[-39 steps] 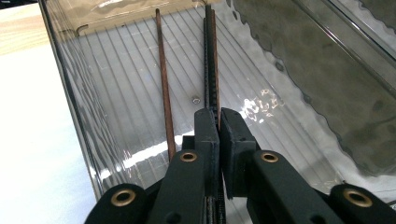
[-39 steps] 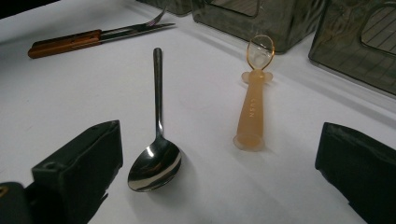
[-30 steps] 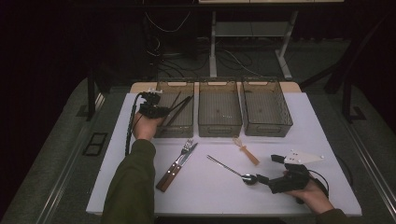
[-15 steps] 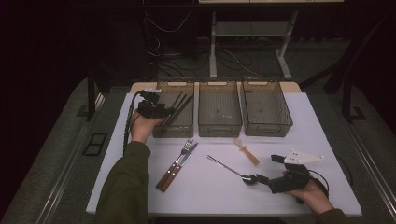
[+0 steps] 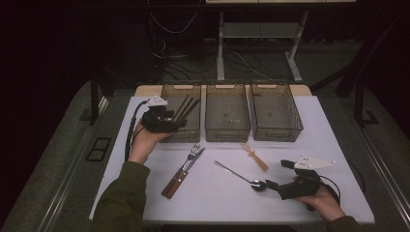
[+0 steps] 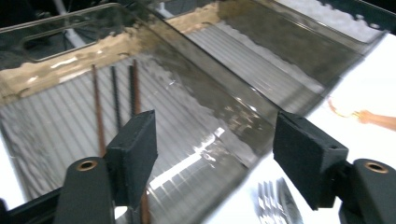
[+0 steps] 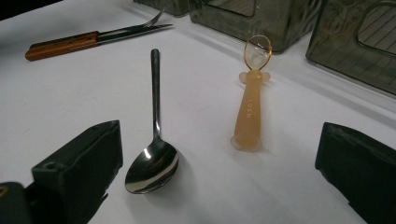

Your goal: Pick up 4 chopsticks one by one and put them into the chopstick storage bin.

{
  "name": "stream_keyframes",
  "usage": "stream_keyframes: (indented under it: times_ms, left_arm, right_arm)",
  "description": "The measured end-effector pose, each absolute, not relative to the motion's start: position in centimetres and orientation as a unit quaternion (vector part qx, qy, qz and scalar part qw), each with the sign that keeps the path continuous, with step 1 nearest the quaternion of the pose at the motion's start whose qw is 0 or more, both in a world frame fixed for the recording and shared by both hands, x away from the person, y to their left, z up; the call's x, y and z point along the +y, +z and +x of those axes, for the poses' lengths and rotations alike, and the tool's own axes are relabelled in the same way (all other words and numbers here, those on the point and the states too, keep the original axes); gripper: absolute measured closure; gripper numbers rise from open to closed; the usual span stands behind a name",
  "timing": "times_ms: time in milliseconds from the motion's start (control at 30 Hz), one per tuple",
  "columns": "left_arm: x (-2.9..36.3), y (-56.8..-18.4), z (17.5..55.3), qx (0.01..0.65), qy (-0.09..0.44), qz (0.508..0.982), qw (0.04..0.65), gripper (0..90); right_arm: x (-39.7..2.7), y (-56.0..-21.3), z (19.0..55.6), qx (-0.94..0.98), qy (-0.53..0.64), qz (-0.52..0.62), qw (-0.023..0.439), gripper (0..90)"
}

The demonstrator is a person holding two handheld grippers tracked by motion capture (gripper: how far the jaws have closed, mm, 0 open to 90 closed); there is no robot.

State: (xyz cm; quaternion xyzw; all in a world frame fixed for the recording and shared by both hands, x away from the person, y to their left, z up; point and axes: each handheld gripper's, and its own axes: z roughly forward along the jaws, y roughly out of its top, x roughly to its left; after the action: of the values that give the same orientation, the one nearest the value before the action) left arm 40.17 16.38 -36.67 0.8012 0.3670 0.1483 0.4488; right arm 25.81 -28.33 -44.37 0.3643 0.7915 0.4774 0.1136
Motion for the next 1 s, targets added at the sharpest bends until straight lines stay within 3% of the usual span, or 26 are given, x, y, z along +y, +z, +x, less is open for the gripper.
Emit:
stream_keyframes:
  times_ms: [467,1000]
  left_arm:
    - [16.1,-38.7,35.3,0.335,0.142,0.814,0.453,15.4]
    - [16.0,-40.9,30.8,0.298,0.129,0.824,0.464,10.7]
  right_arm:
    - [-28.4,-44.2,25.5,0.791,0.478,0.364,0.118,0.9]
    - [-28.4,-44.1,25.4,0.791,0.478,0.363,0.119,0.9]
